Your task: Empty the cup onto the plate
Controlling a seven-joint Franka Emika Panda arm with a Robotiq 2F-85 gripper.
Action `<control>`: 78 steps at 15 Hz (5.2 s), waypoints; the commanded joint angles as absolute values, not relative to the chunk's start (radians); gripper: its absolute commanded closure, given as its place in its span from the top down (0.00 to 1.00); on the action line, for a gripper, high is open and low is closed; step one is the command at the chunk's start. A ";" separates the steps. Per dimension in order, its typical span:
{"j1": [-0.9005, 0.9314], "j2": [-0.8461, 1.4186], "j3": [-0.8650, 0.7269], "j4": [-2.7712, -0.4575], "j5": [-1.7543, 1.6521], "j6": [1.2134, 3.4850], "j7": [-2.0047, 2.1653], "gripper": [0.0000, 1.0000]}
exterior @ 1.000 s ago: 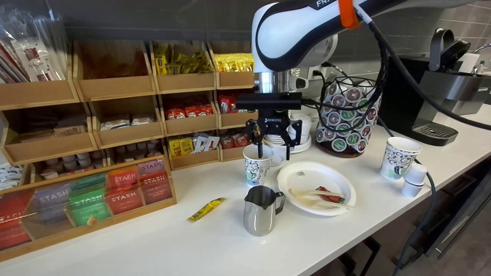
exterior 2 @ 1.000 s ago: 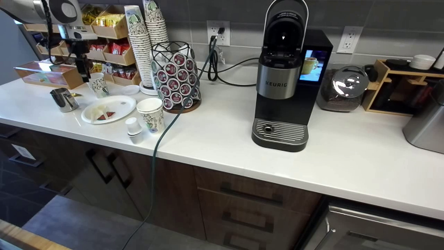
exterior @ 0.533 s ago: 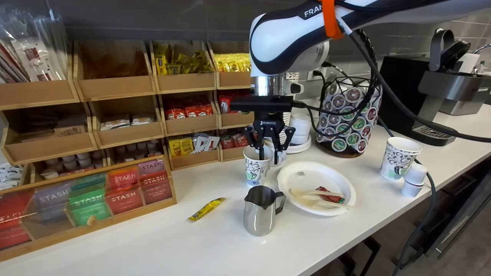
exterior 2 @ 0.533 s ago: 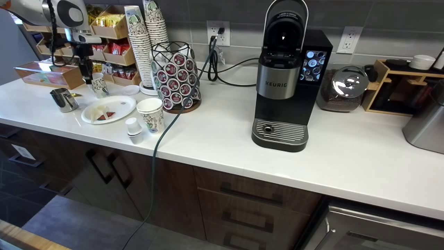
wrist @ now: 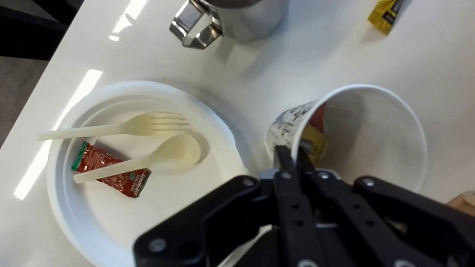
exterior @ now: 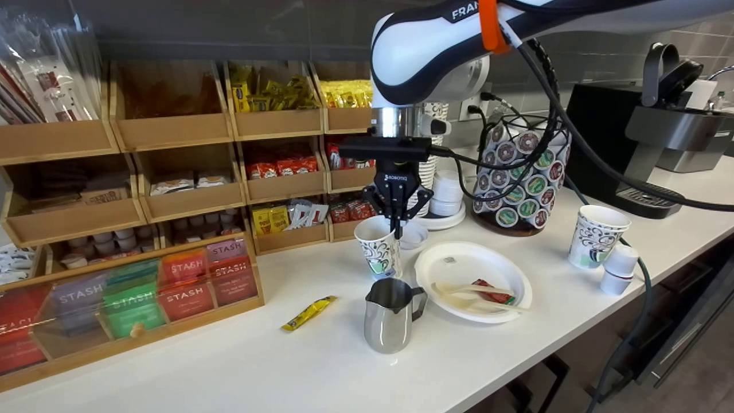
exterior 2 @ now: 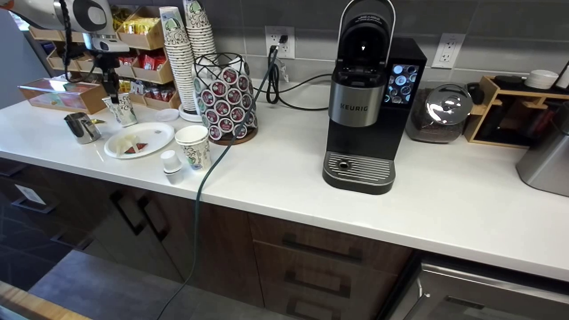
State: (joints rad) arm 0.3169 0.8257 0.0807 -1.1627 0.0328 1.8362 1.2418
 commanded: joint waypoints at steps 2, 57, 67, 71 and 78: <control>0.331 0.711 0.082 -1.292 0.027 1.911 1.263 0.01; 0.478 0.760 0.189 -1.137 -1.036 0.959 0.986 0.01; 0.321 0.400 0.342 -1.541 -0.776 1.446 1.247 0.01; 0.284 0.273 0.283 -1.727 -0.562 1.652 1.336 0.01; 0.267 0.220 0.185 -1.866 -0.406 1.739 1.380 0.04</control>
